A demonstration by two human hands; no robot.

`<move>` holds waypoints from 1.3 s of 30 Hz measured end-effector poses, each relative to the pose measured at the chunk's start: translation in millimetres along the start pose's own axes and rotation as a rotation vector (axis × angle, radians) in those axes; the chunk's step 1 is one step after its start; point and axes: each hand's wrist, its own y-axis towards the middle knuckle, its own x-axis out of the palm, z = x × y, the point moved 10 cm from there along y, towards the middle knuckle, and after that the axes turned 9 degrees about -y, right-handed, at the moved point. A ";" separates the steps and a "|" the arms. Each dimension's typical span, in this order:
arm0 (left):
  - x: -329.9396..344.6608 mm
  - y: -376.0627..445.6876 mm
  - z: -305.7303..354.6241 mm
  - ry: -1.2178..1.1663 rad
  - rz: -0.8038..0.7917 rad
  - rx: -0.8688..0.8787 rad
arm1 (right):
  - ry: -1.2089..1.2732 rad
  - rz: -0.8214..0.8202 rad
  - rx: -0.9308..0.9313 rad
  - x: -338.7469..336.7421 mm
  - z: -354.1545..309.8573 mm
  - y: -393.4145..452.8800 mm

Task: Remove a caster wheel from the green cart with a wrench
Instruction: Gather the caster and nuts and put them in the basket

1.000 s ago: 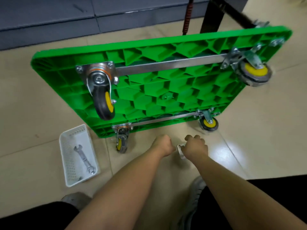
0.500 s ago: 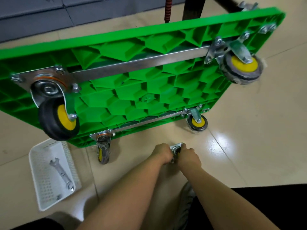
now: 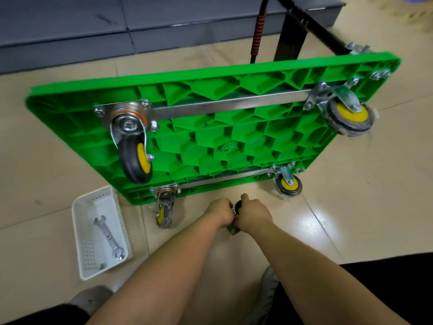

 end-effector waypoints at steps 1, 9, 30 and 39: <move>-11.4 -6.5 -7.9 -0.002 0.022 -0.013 | -0.012 0.012 -0.035 -6.0 -14.2 -5.7; -92.7 -70.4 -98.0 -0.133 0.190 -0.120 | -0.080 0.084 -0.246 -33.4 -135.0 -64.4; -170.5 -174.3 -326.1 -0.932 0.469 -0.431 | 0.171 0.123 -0.409 5.9 -352.4 -111.4; -191.0 -169.6 -368.3 -0.844 0.574 -0.505 | 0.230 -0.021 -0.293 71.0 -377.5 -88.4</move>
